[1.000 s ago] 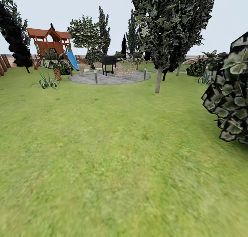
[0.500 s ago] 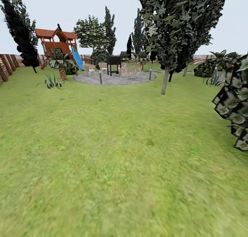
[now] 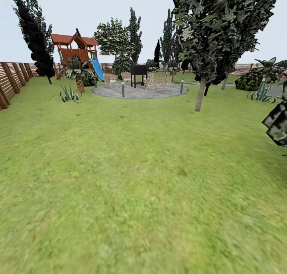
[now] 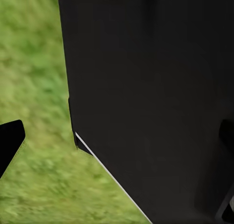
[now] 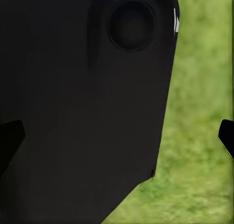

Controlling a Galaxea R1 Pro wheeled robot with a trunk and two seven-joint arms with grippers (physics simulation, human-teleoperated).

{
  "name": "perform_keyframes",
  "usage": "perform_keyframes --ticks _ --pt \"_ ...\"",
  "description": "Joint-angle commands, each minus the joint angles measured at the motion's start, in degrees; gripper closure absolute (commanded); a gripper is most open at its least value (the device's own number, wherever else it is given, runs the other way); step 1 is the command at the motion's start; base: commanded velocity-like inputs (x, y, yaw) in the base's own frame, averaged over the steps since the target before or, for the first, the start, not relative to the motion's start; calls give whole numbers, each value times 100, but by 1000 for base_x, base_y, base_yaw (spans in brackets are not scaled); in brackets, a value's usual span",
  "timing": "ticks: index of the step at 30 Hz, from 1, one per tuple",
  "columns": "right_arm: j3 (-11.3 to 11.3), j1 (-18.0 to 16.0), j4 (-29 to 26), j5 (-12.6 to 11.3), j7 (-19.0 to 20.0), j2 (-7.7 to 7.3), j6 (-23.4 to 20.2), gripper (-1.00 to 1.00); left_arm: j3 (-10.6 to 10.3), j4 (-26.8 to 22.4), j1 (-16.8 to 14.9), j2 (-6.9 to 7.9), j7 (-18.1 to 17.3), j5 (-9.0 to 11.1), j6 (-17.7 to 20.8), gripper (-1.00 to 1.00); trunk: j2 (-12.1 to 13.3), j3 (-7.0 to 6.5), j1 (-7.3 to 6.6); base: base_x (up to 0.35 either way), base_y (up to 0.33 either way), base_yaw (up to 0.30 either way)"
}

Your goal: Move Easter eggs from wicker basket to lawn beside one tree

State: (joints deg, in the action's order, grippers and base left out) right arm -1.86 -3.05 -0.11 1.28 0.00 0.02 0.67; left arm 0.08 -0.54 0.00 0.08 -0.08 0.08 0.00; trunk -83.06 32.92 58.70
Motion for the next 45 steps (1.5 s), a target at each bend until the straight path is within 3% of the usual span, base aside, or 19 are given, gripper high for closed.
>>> perform_keyframes --ticks 1,38,45 --pt "-16 -2 2 13 0 -2 9 -100 0 -3 0 0 -1 1 0 -100 -2 5 3 321 0 0" --pt "-16 -2 2 13 0 4 11 -100 0 -6 0 0 -1 0 -3 -100 -2 5 3 321 0 0" --pt "-16 -2 2 13 0 19 12 -100 0 -3 0 0 -1 1 0 -100 -2 5 3 321 0 159"
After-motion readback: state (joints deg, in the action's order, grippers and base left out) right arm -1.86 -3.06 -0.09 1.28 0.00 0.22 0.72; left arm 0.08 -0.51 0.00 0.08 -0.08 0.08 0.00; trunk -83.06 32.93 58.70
